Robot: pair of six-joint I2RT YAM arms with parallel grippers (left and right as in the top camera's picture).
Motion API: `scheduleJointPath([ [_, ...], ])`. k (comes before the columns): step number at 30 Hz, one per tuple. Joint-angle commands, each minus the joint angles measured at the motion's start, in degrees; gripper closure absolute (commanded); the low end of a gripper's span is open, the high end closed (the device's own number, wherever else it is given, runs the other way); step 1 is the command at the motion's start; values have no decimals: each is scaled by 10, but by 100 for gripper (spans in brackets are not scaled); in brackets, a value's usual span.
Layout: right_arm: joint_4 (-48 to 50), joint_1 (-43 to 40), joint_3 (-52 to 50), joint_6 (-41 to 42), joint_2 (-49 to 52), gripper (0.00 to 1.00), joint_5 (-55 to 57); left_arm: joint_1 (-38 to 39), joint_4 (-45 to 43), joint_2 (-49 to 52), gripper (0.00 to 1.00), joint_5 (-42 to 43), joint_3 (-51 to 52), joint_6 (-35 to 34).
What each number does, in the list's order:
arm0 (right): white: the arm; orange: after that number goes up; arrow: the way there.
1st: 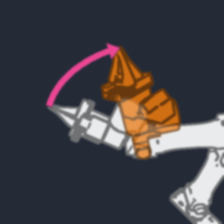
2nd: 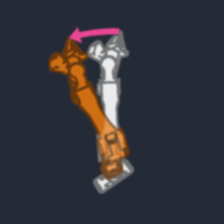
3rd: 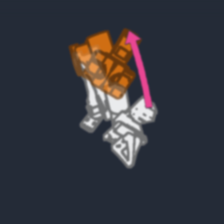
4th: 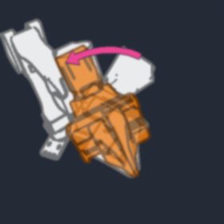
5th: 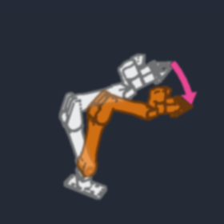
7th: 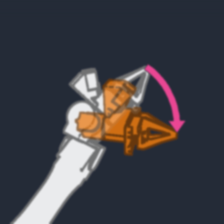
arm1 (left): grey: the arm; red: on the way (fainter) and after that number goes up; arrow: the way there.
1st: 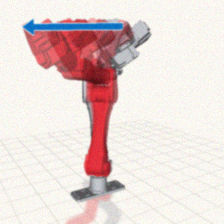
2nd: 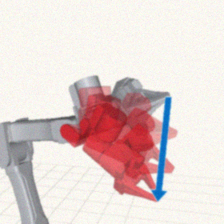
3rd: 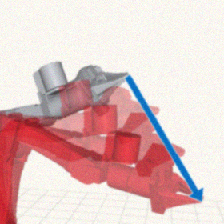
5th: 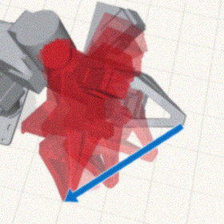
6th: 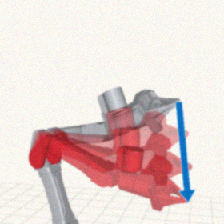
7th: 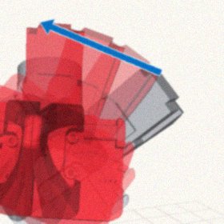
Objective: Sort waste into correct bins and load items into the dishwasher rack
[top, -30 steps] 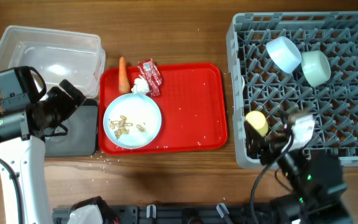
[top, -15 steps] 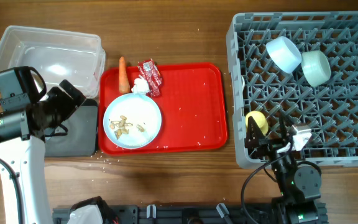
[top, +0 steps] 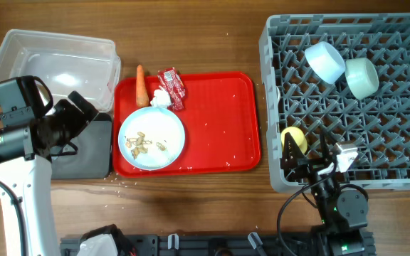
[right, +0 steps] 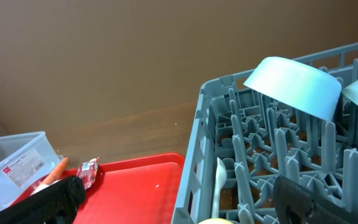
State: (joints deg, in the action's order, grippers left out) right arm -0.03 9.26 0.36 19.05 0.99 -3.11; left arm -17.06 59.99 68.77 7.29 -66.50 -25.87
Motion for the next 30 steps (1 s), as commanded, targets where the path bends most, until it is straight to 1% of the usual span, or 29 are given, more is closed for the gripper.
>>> scheduleJointPath([
  [1, 2, -2, -1, 6, -1, 0, 7, -4, -4, -1, 0, 6, -3, -4],
  [3, 2, -2, -1, 6, -1, 0, 7, -3, -12, -1, 0, 101, -3, -3],
  [4, 2, -2, -1, 6, -1, 0, 7, -3, -12, 0, 0, 113, -3, -3],
  [5, 2, -2, -1, 6, -1, 0, 7, -3, -21, 0, 0, 147, -3, -23],
  [6, 2, -2, -1, 6, -1, 0, 7, 4, -54, 3, 0, 188, -2, -31],
  [7, 2, -2, -1, 6, -1, 0, 7, 28, -109, 11, 0, 219, 6, -30],
  [8, 2, -2, -1, 6, -1, 0, 7, 132, -204, 58, 0, 170, 13, -29],
  [9, 2, -2, -1, 6, -1, 0, 7, 182, -225, 88, 8, 119, 13, -24],
  [10, 2, -2, -1, 6, -1, 0, 7, 220, -245, 114, 11, 77, 12, -5],
  [12, 2, -2, -1, 6, -1, 0, 7, 273, -272, 156, 5, 6, 12, 13],
  [13, 2, -2, -1, 6, -1, 0, 7, 295, -286, 177, 5, -24, 12, 20],
  [14, 2, -2, -1, 6, -1, 0, 7, 316, -299, 198, 5, -53, 12, 30],
  [16, 2, -2, -1, 6, -1, 0, 7, 349, -316, 240, 9, -108, 12, 34],
  [17, 2, -2, -1, 6, -1, 0, 7, 362, -322, 264, 11, -125, 12, 34],
  [18, 2, -2, -1, 6, -1, 1, 7, 369, -326, 282, 16, -128, 12, 33],
  [20, 2, -2, -1, 6, -1, 0, 7, 372, -332, 305, 19, -127, 12, 27],
  [21, 2, -2, -1, 6, -1, 0, 7, 372, -333, 308, 20, -127, 12, 27],
  [23, 2, -2, -1, 6, -1, 0, 7, 370, -337, 314, 14, -128, 12, 27],
  [24, 2, -2, -1, 6, -1, 0, 7, 368, -339, 315, 17, -129, 13, 27],
  [26, 2, -2, -1, 6, -1, 0, 7, 359, -338, 320, 17, -128, 13, 27],
  [28, 2, -2, -1, 6, -1, 0, 7, 349, -337, 330, 24, -127, 13, 27],
  [29, 2, -2, -1, 6, -1, 0, 7, 346, -336, 336, 27, -127, 13, 27],
  [30, 2, -2, -1, 6, -1, 0, 7, 346, -335, 344, 27, -127, 13, 27],
])
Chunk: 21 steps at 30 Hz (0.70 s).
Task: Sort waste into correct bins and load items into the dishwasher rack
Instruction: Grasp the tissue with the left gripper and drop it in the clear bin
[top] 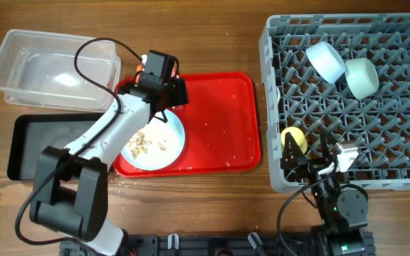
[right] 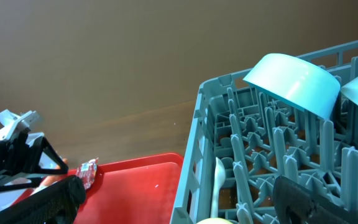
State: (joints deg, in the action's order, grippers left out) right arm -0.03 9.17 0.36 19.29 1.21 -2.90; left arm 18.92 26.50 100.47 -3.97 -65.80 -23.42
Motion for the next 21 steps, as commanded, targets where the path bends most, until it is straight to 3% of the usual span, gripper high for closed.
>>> scheduleJointPath([
  [1, 2, -2, -1, 4, -3, 0, 5, -14, 1, 37, 28, -15, 6, 3],
  [3, 2, -2, -1, 4, -3, 0, 5, -14, 1, 57, 31, -15, 6, 3],
  [7, 2, -2, -1, 4, -3, 0, 5, -15, 0, 69, 54, -17, 5, 5],
  [8, 2, -2, -1, 4, -3, 0, 5, -15, 1, 66, 73, -17, 5, 5],
  [10, 2, -2, -1, 4, -3, 0, 5, -15, 20, 52, 95, -17, -7, 5],
  [19, 2, -2, -1, 4, -3, 0, 5, -48, 96, -67, 96, -21, -67, 3],
  [21, 2, -2, -1, 4, -3, 0, 5, -81, 107, -85, 96, -47, -67, -29],
])
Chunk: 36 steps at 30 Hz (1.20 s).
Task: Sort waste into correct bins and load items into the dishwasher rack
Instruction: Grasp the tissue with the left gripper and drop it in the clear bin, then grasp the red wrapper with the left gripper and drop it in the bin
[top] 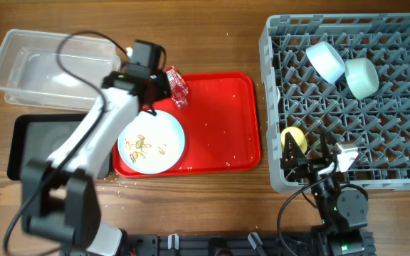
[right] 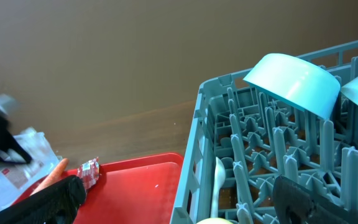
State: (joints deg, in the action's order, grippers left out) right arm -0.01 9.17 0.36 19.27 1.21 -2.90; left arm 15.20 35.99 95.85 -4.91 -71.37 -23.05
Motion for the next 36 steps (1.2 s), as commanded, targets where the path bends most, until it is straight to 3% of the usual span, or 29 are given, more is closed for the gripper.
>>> scheduleJointPath([
  [1, 2, -2, -1, 4, -3, 0, 5, -60, 15, -43, 96, -54, -11, -48],
  [5, 2, -2, -1, 4, -3, 0, 5, -173, -39, -16, 96, -55, -10, -74],
  [8, 2, -2, -1, 4, -3, 0, 5, -213, -87, 13, 83, -49, -10, -64],
  [9, 2, -2, -1, 4, -3, 0, 5, -221, -108, 20, 75, -41, -10, -50],
  [11, 2, -2, -1, 4, -3, 0, 5, -224, -127, 21, 26, 0, -12, -14],
  [13, 2, -2, -1, 4, -3, 0, 5, -216, -112, 15, 14, 34, -20, 0],
  [17, 2, -2, -1, 4, -3, 0, 5, -158, -61, 5, 16, 56, -29, 6],
  [21, 2, -2, -1, 4, -3, 0, 5, -63, -32, 21, 29, 50, -26, 24],
  [23, 2, -2, -1, 4, -3, 0, 5, -17, -35, 47, 21, 17, -24, 34],
  [26, 2, -2, -1, 4, -3, 0, 5, 28, -50, 104, 17, -20, -24, 33],
  [33, 2, -2, -1, 4, -3, 0, 5, 45, -100, 196, 20, -20, -24, -29],
  [34, 2, -2, -1, 4, -3, 0, 5, 45, -106, 200, 23, -20, -24, -31],
  [36, 2, -2, -1, 4, -3, 0, 5, 45, -113, 200, 44, -16, -25, -31],
])
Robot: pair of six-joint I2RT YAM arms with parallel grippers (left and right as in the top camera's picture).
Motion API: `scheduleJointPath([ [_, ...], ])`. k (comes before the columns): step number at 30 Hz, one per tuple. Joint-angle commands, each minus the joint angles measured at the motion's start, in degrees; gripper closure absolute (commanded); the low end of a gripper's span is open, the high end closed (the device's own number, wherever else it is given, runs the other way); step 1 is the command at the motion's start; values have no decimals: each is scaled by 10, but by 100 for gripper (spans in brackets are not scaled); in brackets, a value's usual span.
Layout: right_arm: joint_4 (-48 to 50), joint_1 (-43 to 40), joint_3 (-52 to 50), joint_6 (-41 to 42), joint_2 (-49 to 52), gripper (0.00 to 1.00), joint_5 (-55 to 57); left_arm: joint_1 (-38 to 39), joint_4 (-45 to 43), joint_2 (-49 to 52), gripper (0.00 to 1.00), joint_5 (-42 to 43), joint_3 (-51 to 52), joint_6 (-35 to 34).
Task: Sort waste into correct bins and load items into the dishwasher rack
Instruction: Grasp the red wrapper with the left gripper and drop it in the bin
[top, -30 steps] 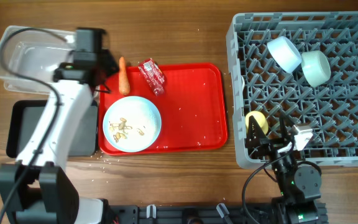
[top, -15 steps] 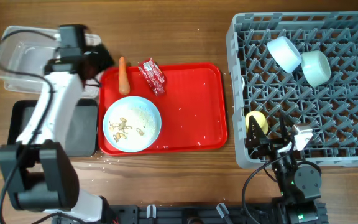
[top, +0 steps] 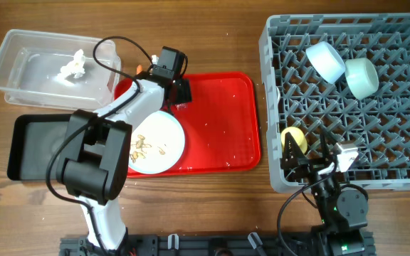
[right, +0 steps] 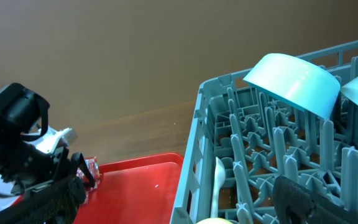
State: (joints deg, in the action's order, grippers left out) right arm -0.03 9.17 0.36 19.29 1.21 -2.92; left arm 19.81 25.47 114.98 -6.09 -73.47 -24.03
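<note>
A white tissue (top: 72,67) lies in the clear plastic bin (top: 20,50). My left gripper (top: 176,90) is at the back left corner of the red tray (top: 223,121), over the red wrapper (right: 91,170), and looks open with its fingers beside the wrapper. A white plate (top: 159,142) with food scraps sits on the tray. The carrot (top: 139,70) is mostly hidden by the arm. My right gripper (right: 178,204) hangs open at the near left corner of the grey dishwasher rack (top: 276,107), holding nothing.
A black bin (top: 41,146) lies in front of the clear one. The rack holds two upturned pale bowls (top: 326,60) (top: 361,76), a yellow cup (top: 294,137) and a white spoon (right: 219,180). Bare wood table (top: 212,43) lies behind the tray.
The tissue now lies in the clear bin, let go. My left gripper has gone from the bin's near edge back to the tray's corner over the red wrapper. The right arm is unchanged.
My left arm was first drawn back over the black bin, with tissue, wrapper and carrot by the plate. Then its gripper was down at the tissue. Then it was near the clear bin carrying the tissue. Now the tissue is in that bin and the gripper is at the wrapper.
</note>
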Motion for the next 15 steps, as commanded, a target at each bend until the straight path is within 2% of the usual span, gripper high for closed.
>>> scheduleJointPath([
  [1, 2, -2, -1, 4, -3, 0, 5, -1, -12, 7, 59, 5, -5, -21],
  [3, 2, -2, -1, 4, -3, 0, 5, -1, -10, 1, 88, 11, -12, -21],
  [4, 2, -2, -1, 4, -3, 0, 5, -1, -3, -6, 96, 16, -18, -21],
  [9, 2, -2, -1, 4, -3, 0, 5, -22, 57, -86, 96, 14, -61, -24],
  [15, 2, -2, -1, 4, -3, 0, 5, -132, 65, -167, 96, -60, -66, -37],
])
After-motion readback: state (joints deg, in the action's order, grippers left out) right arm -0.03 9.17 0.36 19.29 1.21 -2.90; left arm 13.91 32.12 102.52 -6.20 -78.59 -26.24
